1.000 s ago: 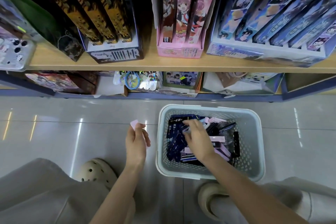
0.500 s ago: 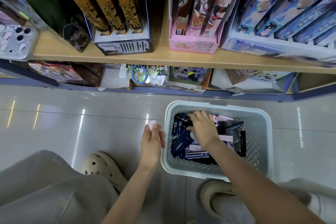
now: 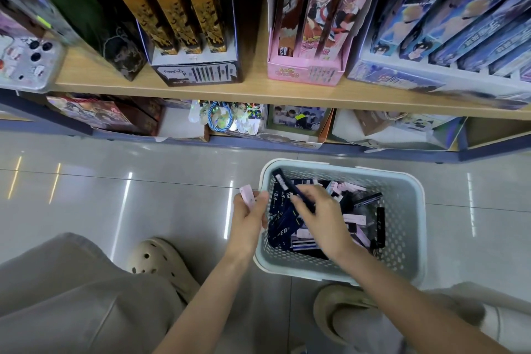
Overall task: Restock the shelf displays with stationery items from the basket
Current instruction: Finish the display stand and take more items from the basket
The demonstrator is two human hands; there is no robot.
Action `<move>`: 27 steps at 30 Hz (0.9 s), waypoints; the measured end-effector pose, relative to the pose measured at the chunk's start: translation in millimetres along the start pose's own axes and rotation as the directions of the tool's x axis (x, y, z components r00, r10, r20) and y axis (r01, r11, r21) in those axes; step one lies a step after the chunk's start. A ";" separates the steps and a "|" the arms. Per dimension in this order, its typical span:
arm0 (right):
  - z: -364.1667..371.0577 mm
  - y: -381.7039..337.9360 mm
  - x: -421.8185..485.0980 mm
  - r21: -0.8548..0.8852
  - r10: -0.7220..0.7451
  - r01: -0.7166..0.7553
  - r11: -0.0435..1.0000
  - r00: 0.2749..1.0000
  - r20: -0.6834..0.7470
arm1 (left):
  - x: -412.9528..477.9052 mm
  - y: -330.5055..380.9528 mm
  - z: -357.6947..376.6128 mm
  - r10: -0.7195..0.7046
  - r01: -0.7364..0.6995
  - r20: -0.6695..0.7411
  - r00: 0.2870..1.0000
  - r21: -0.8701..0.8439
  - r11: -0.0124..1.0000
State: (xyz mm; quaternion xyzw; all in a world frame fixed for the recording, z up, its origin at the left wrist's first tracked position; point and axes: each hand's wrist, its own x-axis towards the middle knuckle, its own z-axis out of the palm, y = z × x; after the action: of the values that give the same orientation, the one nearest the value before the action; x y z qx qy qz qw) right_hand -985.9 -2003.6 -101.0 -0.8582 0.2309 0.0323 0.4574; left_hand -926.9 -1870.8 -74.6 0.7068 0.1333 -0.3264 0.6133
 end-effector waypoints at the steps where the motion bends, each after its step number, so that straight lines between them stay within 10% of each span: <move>1: 0.7 -12.5 -7.8 0.059 -0.025 0.026 0.998 1.000 -0.011 | -0.7 1.4 1.9 -0.027 0.029 0.025 0.999 -0.072 0.997; 10: 11.4 -45.7 -16.1 0.265 -0.080 0.047 0.963 0.990 0.116 | 7.7 9.7 -9.3 -0.002 0.004 -0.099 0.995 0.019 1.000; 19: 44.3 25.0 32.3 -0.116 0.382 -0.364 0.924 0.874 0.301 | 15.0 6.8 -30.0 -0.077 0.083 -0.123 0.989 0.045 0.996; 27: 59.4 14.5 51.0 -0.122 0.563 -0.560 0.820 0.747 0.354 | 16.2 -2.9 -28.5 -0.126 0.134 -0.088 0.988 0.095 0.986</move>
State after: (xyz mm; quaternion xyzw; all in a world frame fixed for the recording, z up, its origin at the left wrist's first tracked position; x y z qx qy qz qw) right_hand -937.4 -1981.6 -160.2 -0.7283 0.3863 0.3320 0.4584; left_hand -908.0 -1846.5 -86.1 0.7393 0.1875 -0.3430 0.5483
